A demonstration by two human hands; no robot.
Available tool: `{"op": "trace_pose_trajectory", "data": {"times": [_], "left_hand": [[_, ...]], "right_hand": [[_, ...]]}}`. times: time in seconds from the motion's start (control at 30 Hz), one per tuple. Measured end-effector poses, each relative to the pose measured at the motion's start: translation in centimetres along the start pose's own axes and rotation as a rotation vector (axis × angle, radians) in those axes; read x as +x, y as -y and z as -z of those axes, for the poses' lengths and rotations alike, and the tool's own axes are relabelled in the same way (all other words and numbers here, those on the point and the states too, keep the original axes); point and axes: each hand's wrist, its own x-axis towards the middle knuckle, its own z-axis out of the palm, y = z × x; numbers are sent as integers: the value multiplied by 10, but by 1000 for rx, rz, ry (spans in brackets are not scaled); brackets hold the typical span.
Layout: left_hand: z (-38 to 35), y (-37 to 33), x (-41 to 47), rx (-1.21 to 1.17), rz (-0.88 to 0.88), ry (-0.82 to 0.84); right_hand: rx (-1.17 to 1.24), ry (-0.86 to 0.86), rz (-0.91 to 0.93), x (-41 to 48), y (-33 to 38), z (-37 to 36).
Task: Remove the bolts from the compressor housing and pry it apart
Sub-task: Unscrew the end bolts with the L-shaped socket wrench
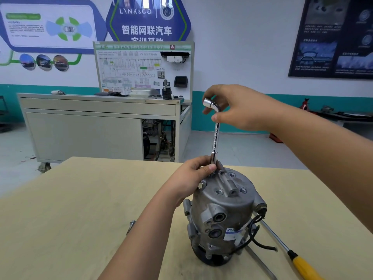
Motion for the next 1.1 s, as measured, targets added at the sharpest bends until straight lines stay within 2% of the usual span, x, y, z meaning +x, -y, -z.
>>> {"op": "trace_pose_trajectory", "data": {"times": [0.17, 0.3, 0.5, 0.83, 1.1], "left_hand": [[0, 0, 0, 7, 3, -6], [-2, 0, 0, 2, -9, -4], [-2, 0, -2, -11, -8, -6], [-2, -1, -1, -25, -1, -18], [-3, -1, -1, -15, -8, -19]], "right_hand": [[-108, -65, 33, -4, 4, 4], [-103, -89, 30, -7, 11, 3], [-97, -189, -60, -6, 18, -6], [39, -41, -99, -15, 24, 4], [116, -71, -101, -15, 12, 8]]}}
